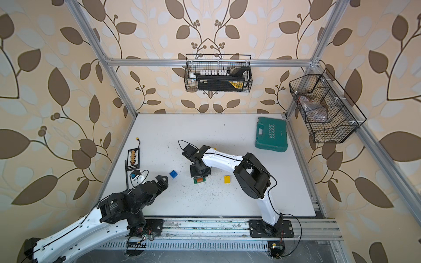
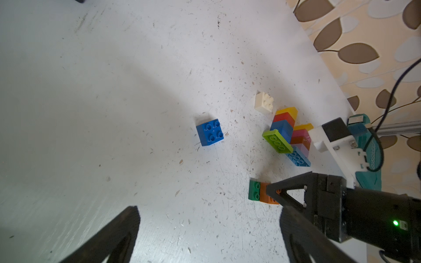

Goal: Assemble the number 1 with lego
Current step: Assemble the lego brick with the lego brick.

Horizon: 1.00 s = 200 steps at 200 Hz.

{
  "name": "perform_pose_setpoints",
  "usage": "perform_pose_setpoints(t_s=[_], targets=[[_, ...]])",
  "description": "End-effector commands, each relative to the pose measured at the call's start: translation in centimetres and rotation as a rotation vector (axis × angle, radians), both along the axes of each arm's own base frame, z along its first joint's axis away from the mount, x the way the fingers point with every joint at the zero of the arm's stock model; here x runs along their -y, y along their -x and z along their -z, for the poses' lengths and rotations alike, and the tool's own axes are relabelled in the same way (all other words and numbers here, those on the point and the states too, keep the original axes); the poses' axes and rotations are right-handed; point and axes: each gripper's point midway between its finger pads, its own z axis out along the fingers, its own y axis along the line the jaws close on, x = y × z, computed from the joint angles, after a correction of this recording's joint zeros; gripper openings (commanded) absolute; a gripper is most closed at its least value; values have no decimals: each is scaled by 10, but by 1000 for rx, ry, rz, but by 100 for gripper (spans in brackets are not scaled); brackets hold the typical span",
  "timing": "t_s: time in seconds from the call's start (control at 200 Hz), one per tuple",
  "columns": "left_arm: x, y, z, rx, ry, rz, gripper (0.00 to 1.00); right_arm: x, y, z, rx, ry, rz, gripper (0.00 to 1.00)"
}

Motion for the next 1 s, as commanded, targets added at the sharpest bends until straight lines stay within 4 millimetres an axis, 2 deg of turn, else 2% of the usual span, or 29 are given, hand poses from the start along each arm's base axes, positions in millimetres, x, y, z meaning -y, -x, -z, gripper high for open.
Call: perform_pose_setpoints(t_s=[0.0,0.335,0.5,0.83,0.995], targets=[[-3,-3,-1,17,-17,-11,99,12,3,22,-43,76,-22,6],[-3,-4,-2,20,-15,-10,99,26,1,36,-36,159,10,5],[-3,-4,-2,20,-17,-10,99,29,6,53,-51,190,27,4],[-4,-4,-2,30,-10,-8,99,49,20,91,-32,310,106,4],[-5,-2,-2,37,0,-8,99,48,29,105,-58,273,107,3]])
